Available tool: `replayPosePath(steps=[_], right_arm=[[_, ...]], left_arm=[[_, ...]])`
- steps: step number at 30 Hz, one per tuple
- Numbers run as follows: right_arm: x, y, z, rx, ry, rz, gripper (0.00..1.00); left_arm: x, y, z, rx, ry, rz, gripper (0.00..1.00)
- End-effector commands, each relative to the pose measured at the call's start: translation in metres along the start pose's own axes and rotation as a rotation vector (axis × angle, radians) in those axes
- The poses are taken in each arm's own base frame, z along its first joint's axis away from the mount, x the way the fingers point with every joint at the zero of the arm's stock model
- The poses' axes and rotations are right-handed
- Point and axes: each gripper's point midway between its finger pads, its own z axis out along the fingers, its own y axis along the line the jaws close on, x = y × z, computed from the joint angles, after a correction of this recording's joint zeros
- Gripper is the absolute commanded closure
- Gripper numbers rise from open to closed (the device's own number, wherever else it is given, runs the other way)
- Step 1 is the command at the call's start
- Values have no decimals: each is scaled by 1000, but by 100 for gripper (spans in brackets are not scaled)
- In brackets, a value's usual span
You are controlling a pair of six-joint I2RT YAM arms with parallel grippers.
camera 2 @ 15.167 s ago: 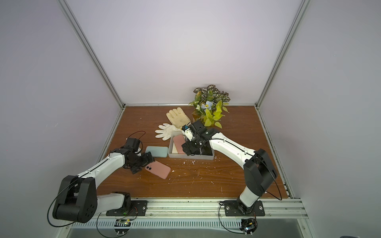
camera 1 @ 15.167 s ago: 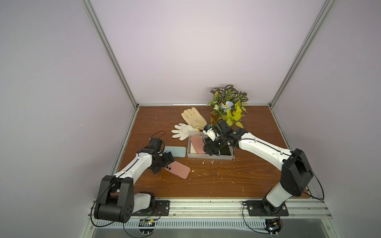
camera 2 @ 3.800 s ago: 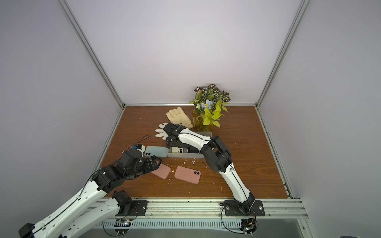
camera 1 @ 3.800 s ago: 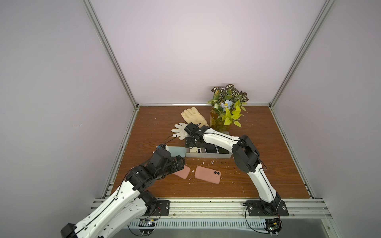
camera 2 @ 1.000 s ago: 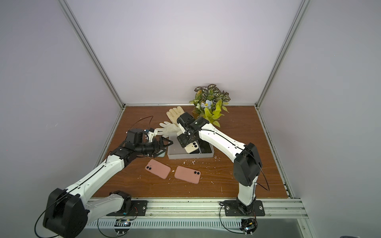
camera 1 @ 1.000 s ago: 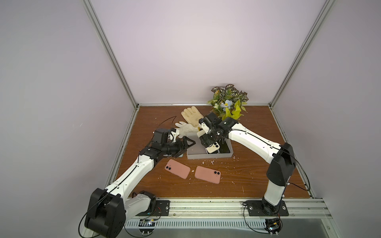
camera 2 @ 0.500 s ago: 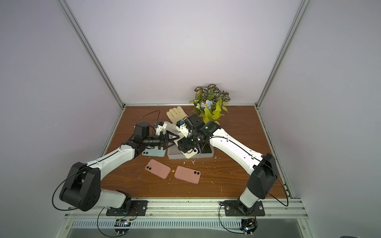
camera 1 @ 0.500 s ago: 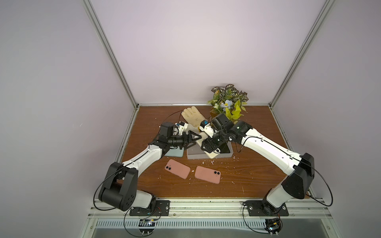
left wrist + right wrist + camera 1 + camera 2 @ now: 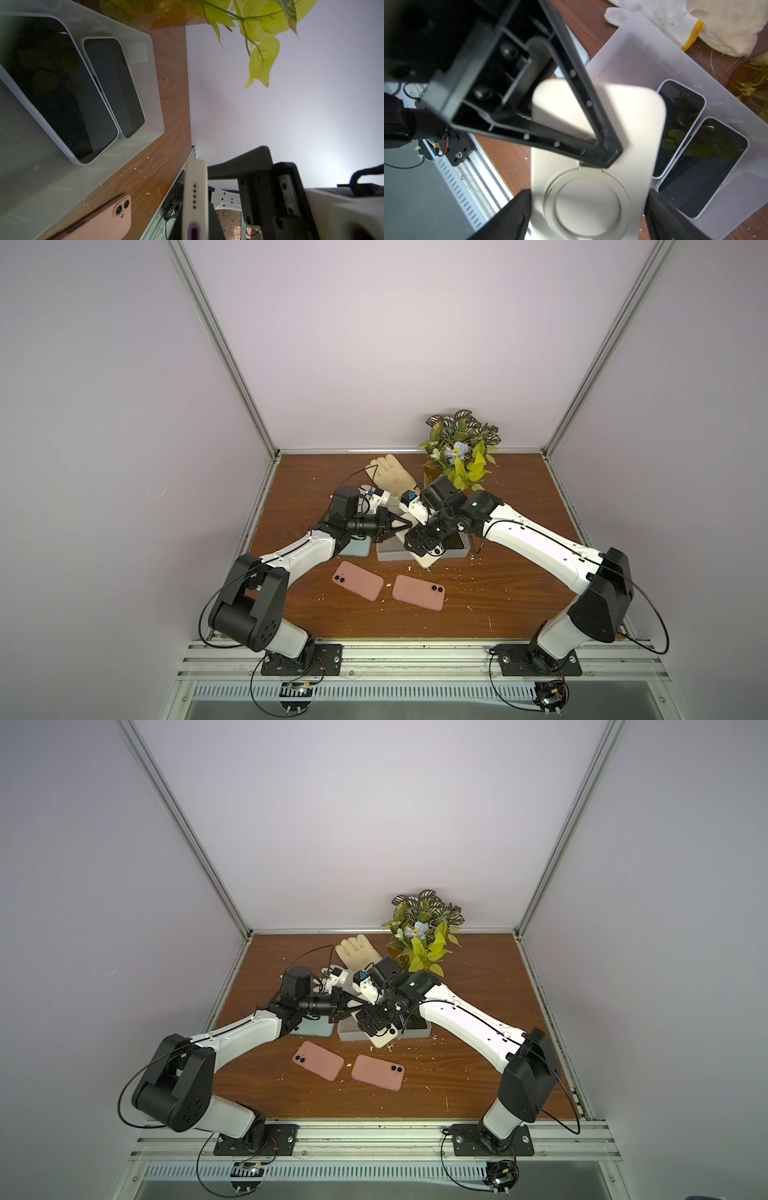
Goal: Take the phone out of the storage box
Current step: Pick up the phone from the storage box, then place the phone at the center of the board.
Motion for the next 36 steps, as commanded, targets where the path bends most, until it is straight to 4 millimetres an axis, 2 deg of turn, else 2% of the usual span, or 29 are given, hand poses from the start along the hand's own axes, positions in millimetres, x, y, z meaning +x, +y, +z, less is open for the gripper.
replayPosePath(steps=[1, 4, 7, 9, 12, 16, 21, 25, 31, 36], right_arm=[[-23, -12, -30, 25, -117, 61, 2], [-31, -32, -71, 46, -212, 166, 1], [-34, -67, -126, 95, -382, 327, 1], [-27, -89, -160, 161, -495, 428, 1], [-17, -110, -187, 256, -577, 506, 1], [-11, -123, -201, 324, -634, 583, 1], [-11, -125, -225, 330, -746, 656, 1], [-11, -122, -232, 306, -788, 674, 1], [-11, -114, -240, 277, -803, 654, 1], [-7, -109, -244, 272, -799, 624, 1]], left_arm=[[4, -25, -5, 57, 3, 88, 100], [2, -30, -7, 30, -56, 111, 100], [8, -29, -4, -11, -143, 111, 100], [16, -25, 0, -35, -221, 99, 100], [37, -23, 18, -16, -296, 63, 100], [62, -15, 51, -49, -333, 53, 100], [67, -23, 81, -49, -407, 65, 100], [74, -29, 108, -69, -448, 79, 100], [99, -20, 173, -40, -376, 29, 100], [126, -15, 210, -32, -309, 15, 100]])
